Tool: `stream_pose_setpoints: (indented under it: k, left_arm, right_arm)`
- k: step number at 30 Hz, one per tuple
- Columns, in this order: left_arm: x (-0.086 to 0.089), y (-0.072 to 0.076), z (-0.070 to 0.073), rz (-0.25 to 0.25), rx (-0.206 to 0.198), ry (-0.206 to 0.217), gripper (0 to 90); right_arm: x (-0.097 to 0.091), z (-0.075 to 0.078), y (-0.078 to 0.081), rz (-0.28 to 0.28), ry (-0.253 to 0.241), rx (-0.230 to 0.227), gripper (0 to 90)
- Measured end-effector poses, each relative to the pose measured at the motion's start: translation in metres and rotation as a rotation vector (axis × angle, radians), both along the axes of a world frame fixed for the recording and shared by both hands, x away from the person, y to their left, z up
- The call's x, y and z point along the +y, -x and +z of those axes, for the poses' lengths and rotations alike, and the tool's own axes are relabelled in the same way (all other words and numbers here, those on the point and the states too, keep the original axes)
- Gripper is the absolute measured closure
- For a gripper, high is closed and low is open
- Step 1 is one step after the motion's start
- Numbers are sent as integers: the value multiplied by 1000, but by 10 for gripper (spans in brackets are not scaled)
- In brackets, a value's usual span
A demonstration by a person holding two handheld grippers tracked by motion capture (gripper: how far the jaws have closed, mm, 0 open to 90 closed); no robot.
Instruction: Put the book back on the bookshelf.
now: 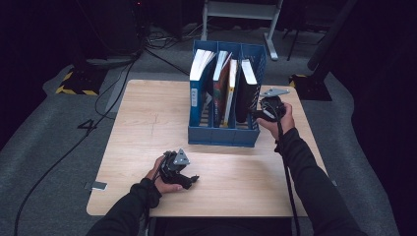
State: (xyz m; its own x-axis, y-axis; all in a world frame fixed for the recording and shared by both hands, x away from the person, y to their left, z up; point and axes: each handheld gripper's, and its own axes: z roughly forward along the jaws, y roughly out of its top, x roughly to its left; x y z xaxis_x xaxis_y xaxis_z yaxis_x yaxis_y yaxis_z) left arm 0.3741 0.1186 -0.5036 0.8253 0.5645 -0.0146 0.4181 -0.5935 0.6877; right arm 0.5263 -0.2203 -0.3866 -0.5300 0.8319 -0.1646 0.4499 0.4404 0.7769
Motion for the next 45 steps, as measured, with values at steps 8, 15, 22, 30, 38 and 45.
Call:
stream_pose_setpoints:
  k: [8,15,22,30,38,45]
  left_arm:
    - [0,0,0,0,0,0,156]
    - [0,0,0,0,2,0,156]
    - [0,0,0,0,-2,0,156]
    - [0,0,0,-2,-2,-3,156]
    - [0,0,0,1,-2,0,157]
    - [0,0,0,0,-1,0,157]
  right_arm:
    - [-13,0,21,49,90,-5,376]
    - [-25,4,40,87,105,-10,359]
    - [-40,0,62,130,143,-3,342]
    - [-57,-11,84,144,165,-1,334]
    - [-75,-31,104,148,178,13,325]
    - [-89,-47,117,151,184,42,312]
